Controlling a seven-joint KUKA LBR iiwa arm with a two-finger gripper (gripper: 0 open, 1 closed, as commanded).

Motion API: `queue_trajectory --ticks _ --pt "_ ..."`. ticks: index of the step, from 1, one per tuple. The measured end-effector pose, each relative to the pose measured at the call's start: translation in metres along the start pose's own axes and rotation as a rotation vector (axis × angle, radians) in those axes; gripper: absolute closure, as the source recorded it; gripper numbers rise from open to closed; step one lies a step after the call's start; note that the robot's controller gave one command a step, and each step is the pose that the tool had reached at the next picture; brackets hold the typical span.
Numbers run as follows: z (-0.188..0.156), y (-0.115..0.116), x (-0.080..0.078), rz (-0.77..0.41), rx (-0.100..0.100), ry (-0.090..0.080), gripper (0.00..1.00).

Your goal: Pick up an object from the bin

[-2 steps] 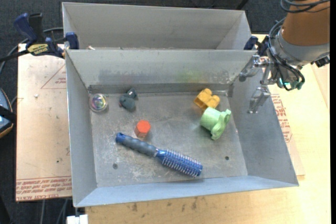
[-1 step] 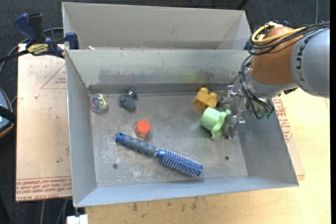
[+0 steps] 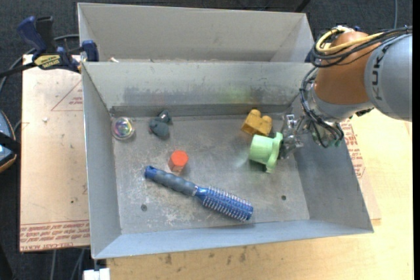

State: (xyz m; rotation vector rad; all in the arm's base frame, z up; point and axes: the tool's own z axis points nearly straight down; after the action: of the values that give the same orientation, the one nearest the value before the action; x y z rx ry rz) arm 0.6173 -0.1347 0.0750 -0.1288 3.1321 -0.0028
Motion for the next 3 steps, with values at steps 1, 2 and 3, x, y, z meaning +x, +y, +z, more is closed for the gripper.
queue_trajectory --ticks 1,2,3 --pt "0.001 0.001 0.000 0.000 0.000 -0.002 0.00" --pt "0.000 0.055 -0.001 -0.141 0.002 -0.006 0.00" --pt "-0.002 0.055 -0.001 -0.143 0.002 -0.005 1.00"
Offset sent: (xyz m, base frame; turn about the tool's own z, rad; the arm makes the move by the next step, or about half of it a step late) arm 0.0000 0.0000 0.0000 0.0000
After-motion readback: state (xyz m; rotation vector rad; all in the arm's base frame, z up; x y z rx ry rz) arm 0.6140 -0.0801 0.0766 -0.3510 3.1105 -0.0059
